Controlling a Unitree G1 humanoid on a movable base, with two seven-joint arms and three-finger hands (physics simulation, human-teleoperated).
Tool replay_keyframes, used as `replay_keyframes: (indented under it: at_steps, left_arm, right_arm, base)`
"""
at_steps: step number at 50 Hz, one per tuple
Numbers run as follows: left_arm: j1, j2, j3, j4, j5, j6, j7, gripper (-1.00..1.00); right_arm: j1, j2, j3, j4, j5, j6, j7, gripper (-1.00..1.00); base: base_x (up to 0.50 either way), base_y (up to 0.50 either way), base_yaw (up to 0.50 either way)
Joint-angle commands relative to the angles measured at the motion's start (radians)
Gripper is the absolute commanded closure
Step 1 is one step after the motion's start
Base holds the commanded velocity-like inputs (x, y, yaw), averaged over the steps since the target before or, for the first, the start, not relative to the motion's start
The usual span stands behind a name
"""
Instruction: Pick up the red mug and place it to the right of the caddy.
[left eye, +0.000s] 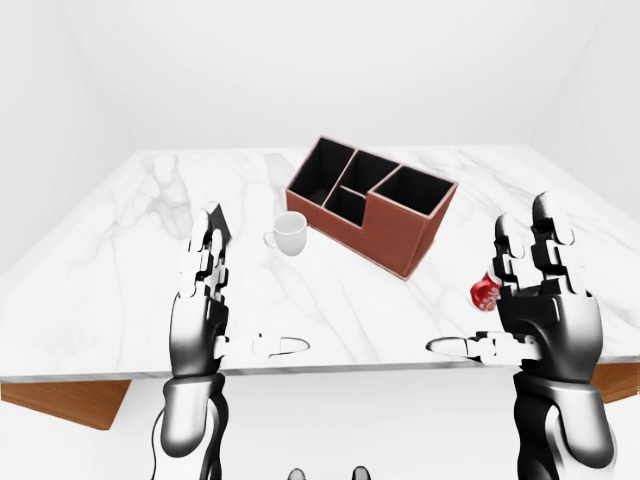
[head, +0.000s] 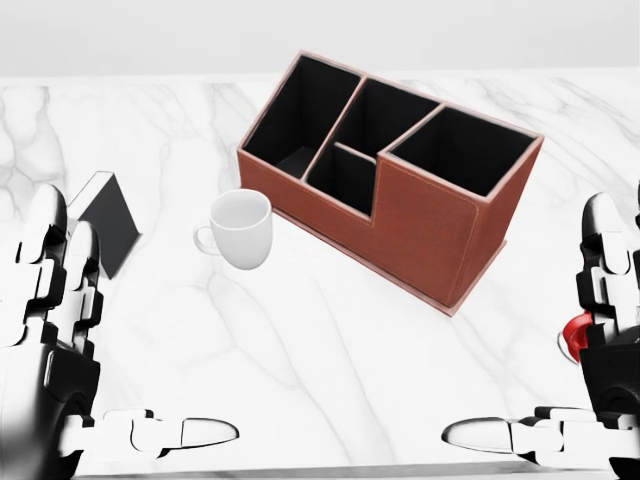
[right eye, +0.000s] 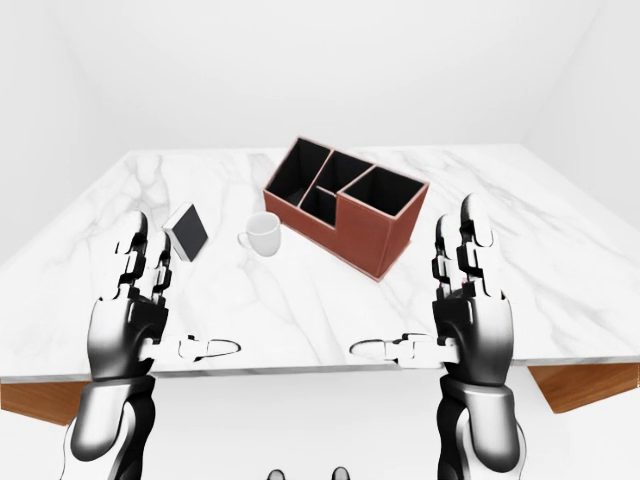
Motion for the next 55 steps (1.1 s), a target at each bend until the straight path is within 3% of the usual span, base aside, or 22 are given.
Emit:
replay_keyframes:
  at_steps: [1, 46, 55]
  left_arm:
    - [-0.002, -0.001, -0.002, 0.005, 0.001, 0.0, 0.008, -1.0]
    - [0.0, -0.002, -0.004, 0.006, -0.001, 0.0, 0.009, -1.0]
    - [0.0, -0.001, -0.003, 0.002, -0.003, 0.0, 0.008, -1.0]
  right_arm:
    - [0.002, 0.002, 0.005, 0.004, -0.009, 0.0, -0.008, -1.0]
    - [-0.017, -0.003, -0.001, 0.028, -0.012, 0.0, -0.026, -1.0]
    - [-0.017, -0.002, -0.003, 0.028, -0.006, 0.0, -0.03, -1.0]
  base:
    - [0.5, -0.04, 0.0]
    - [0.5, -0.02, 0.0]
    - [0.07, 0.0, 0.0]
